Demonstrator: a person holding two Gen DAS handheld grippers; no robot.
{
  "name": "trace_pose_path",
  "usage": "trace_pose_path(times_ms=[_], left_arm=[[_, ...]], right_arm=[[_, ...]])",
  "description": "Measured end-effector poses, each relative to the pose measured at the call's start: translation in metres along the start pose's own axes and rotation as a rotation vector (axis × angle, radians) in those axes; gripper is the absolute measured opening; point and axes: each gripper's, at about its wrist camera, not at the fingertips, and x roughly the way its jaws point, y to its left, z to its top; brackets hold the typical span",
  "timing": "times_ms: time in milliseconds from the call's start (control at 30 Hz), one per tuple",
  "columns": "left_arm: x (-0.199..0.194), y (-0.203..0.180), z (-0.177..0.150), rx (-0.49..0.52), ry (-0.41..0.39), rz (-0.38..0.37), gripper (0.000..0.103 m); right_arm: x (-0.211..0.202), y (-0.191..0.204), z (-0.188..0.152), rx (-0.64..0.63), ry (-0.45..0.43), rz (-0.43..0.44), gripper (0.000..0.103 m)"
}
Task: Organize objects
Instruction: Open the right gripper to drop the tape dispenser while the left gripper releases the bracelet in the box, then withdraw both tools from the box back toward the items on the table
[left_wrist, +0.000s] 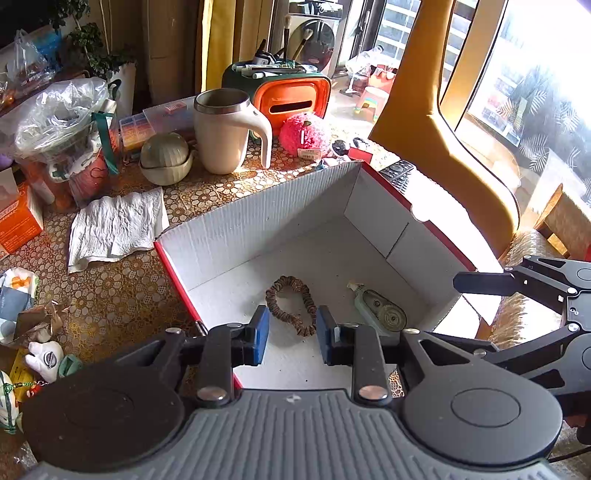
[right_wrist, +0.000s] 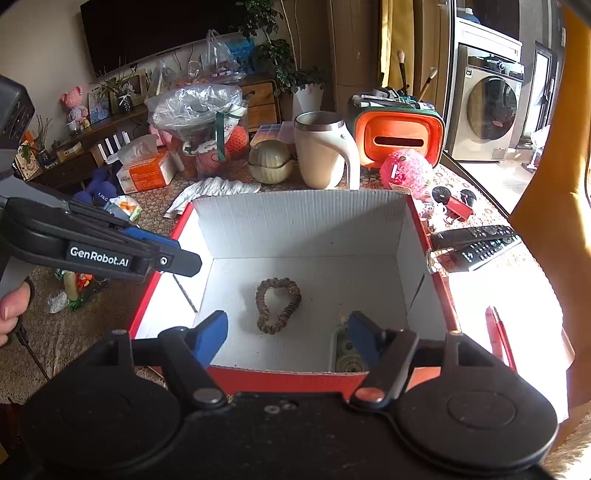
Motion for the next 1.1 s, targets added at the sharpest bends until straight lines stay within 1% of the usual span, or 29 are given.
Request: trace_pose_path(times_ms=[33, 67, 100, 133, 167, 200, 300, 367, 467, 533, 567, 600, 700, 833, 933, 1067, 1100], left_arm=[[-0.007, 0.003, -0.004, -0.001, -0.008, 0.003, 0.031], [-0.013, 0.006, -0.008, -0.001, -0.016, 0.009, 0.034], [-0.019, 0.010, -0.013, -0.004, -0.024, 0.015, 0.042], [-0.026, 0.014, -0.018, -0.009, -0.033, 0.022, 0.047], [-0.033, 0.018, -0.024, -0.015, -0.042, 0.029, 0.057], [-0.040, 0.023, -0.029, -0.019, -0.052, 0.038, 0.062], [-0.057, 0.036, -0.046, -0.028, -0.070, 0.059, 0.068], [-0.067, 0.045, -0.055, -0.040, -0.078, 0.074, 0.072], [-0.084, 0.061, -0.069, -0.059, -0.095, 0.102, 0.075], [-0.094, 0.071, -0.078, -0.071, -0.108, 0.119, 0.078], [-0.099, 0.077, -0.082, -0.079, -0.113, 0.127, 0.083], [-0.103, 0.081, -0.085, -0.087, -0.118, 0.134, 0.085], [-0.115, 0.100, -0.098, -0.118, -0.129, 0.147, 0.085], [-0.128, 0.125, -0.112, -0.165, -0.137, 0.158, 0.086], [-0.137, 0.143, -0.122, -0.190, -0.143, 0.162, 0.091], [-0.146, 0.165, -0.134, -0.208, -0.156, 0.184, 0.092], [-0.148, 0.171, -0.137, -0.216, -0.161, 0.188, 0.095]], right_arm=[[-0.003, 0.004, 0.000, -0.003, -0.004, 0.004, 0.073], [-0.007, 0.009, -0.001, -0.007, -0.010, 0.010, 0.073], [-0.009, 0.014, -0.001, -0.009, -0.013, 0.016, 0.074], [-0.011, 0.019, -0.001, -0.010, -0.015, 0.022, 0.075], [-0.013, 0.024, -0.001, -0.011, -0.018, 0.026, 0.076], [-0.015, 0.029, -0.002, -0.014, -0.019, 0.030, 0.077], [-0.018, 0.045, -0.003, -0.027, -0.019, 0.050, 0.079], [-0.019, 0.056, -0.003, -0.039, -0.021, 0.063, 0.083], [-0.021, 0.074, -0.003, -0.053, -0.028, 0.084, 0.086], [-0.021, 0.083, -0.002, -0.060, -0.033, 0.100, 0.088], [-0.020, 0.089, -0.002, -0.061, -0.033, 0.108, 0.088], [-0.020, 0.093, -0.002, -0.062, -0.034, 0.115, 0.089], [-0.018, 0.107, -0.001, -0.066, -0.035, 0.136, 0.091], [-0.016, 0.127, -0.002, -0.071, -0.040, 0.162, 0.096], [-0.013, 0.143, -0.001, -0.084, -0.036, 0.178, 0.097], [-0.005, 0.161, 0.000, -0.108, -0.027, 0.193, 0.097], [-0.003, 0.165, 0.000, -0.111, -0.024, 0.196, 0.097]])
